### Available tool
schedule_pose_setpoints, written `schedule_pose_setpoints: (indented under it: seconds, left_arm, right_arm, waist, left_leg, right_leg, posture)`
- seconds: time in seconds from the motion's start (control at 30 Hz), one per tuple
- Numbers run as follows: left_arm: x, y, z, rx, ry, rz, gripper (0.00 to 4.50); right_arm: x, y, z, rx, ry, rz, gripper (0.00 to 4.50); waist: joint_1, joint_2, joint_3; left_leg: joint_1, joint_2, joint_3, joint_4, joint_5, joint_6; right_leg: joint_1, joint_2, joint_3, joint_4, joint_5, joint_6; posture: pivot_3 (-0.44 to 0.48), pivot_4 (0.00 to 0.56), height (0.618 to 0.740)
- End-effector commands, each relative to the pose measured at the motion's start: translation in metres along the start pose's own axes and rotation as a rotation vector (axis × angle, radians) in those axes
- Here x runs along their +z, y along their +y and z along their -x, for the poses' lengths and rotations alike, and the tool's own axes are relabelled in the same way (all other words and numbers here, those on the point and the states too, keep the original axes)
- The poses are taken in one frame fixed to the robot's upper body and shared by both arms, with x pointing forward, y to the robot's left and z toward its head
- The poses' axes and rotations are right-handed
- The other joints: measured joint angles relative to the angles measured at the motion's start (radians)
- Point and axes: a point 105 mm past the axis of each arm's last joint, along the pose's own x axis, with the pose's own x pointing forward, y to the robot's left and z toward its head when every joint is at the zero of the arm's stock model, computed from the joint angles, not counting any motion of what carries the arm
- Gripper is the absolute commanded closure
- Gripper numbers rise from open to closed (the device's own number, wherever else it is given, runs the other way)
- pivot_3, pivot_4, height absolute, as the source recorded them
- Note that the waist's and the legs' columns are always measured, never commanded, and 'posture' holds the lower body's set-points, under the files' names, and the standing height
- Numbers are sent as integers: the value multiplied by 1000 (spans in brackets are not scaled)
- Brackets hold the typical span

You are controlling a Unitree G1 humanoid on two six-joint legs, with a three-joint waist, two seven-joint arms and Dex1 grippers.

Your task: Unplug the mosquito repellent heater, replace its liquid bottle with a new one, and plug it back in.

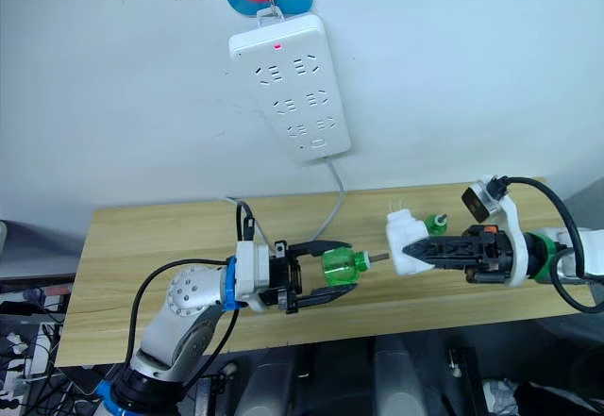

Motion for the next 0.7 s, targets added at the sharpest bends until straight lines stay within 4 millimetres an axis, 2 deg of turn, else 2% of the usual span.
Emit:
schedule_pose_setpoints:
  seconds: [0.03, 0.43, 0.7]
  left_arm:
    - [7, -3, -6, -18, -32, -24, 2245]
    - [5, -2, -12, -29, -39, -33, 2245]
    - [7, 3, -12, -30, -45, -42, 2245]
  right_arm:
    - [0, 13, -2, 48, 13, 38, 1533]
    - [-1, 9, -10, 41, 4, 52, 1533]
    - [-4, 5, -7, 14, -8, 41, 1533]
  waist:
    - [0, 0, 0]
    - [0, 0, 0]
    - [0, 0, 0]
  left_leg:
    - [0, 0, 0, 0, 0, 0]
    - [0, 0, 0, 0, 0, 0]
    - [0, 0, 0, 0, 0, 0]
  right_leg:
    - [0, 0, 0, 0, 0, 0]
    - [0, 0, 0, 0, 0, 0]
    - [0, 0, 0, 0, 0, 0]
  posture:
    - [-55, 404, 740]
    - [-53, 406, 740]
    - [-60, 408, 740]
